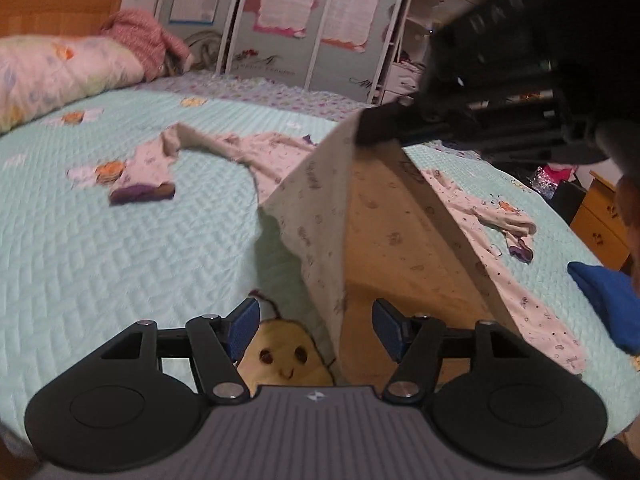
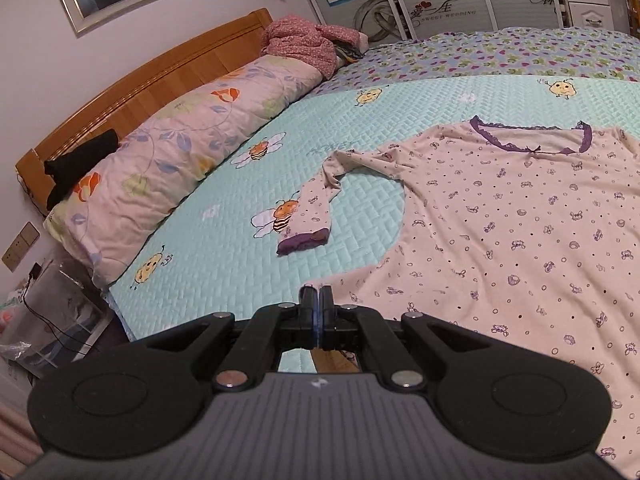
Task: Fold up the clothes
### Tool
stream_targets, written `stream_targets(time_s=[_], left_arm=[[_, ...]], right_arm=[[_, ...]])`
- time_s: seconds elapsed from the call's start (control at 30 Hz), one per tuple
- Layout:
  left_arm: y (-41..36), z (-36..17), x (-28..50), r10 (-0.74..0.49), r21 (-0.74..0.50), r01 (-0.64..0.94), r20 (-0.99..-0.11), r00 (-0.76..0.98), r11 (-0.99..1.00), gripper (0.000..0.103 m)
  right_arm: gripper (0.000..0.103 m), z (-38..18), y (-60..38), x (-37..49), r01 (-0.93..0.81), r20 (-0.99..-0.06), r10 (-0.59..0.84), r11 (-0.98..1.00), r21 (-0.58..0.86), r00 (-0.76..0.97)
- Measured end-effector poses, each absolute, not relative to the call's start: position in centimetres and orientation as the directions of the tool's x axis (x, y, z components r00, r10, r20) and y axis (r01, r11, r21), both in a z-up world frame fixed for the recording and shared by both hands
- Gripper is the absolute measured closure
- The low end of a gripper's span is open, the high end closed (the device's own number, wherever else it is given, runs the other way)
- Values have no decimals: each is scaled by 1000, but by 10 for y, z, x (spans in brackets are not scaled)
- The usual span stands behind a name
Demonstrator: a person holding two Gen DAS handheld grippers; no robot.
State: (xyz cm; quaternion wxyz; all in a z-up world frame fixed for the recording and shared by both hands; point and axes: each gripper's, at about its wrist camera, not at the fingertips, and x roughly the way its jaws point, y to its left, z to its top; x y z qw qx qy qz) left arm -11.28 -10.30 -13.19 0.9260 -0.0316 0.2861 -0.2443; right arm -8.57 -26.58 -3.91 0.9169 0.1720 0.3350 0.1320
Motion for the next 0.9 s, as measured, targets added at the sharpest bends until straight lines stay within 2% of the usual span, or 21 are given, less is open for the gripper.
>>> stream_targets(time_s=[0.07, 0.1, 0.13, 0.17, 0.23, 0.37, 0.43, 0.53, 0.6, 0.63, 0.7, 0.8, 0.9], left_arm=[[-108, -134, -107, -459, -174, 435, -507, 730, 884, 39], [-108, -136, -101, -447, -169, 424, -509, 736, 890, 51], [-106, -138, -95, -433, -168, 408, -515, 740, 897, 90], [-103, -140, -88, -412, -168, 384, -527, 743, 908, 98], [-86, -136, -79, -353, -178, 305, -527, 773, 935, 100], [-47, -110, -93, -279, -144, 239, -442, 853, 960, 100], [-38, -102, -101, -247, -115, 219, -418, 874, 969, 100], [-36, -108, -101, -238, -96, 218, -461, 855, 971, 100], [-36, -116, -99, -238, -91, 223, -502, 831, 971, 100], [-36, -120, -98, -233, -93, 217, -522, 820, 972, 100], [-32, -129, -92, -214, -108, 185, -563, 798, 977, 100], [-28, -140, -85, -197, -118, 157, -600, 775, 980, 99], [-31, -145, -81, -187, -108, 152, -612, 768, 982, 99]], right_arm=[[103, -38, -265, -87, -129, -569, 356, 908, 399, 741], [103, -37, -265, -88, -130, -570, 352, 910, 393, 742], [103, -38, -265, -89, -131, -571, 347, 914, 385, 744], [103, -38, -265, -90, -132, -573, 342, 917, 376, 745], [103, -41, -263, -93, -130, -588, 314, 933, 334, 745], [103, -65, -255, -103, -144, -645, 271, 959, 243, 714], [99, -80, -251, -107, -159, -671, 282, 958, 240, 686], [96, -97, -251, -119, -166, -701, 302, 952, 256, 647], [83, -102, -265, -134, -142, -702, 300, 951, 275, 646], [81, -101, -276, -145, -116, -697, 285, 953, 280, 658], [74, -101, -304, -169, -33, -690, 203, 967, 251, 695], [68, -104, -350, -209, 148, -692, -19, 981, 128, 721], [65, -120, -383, -241, 260, -720, -169, 965, 17, 673]])
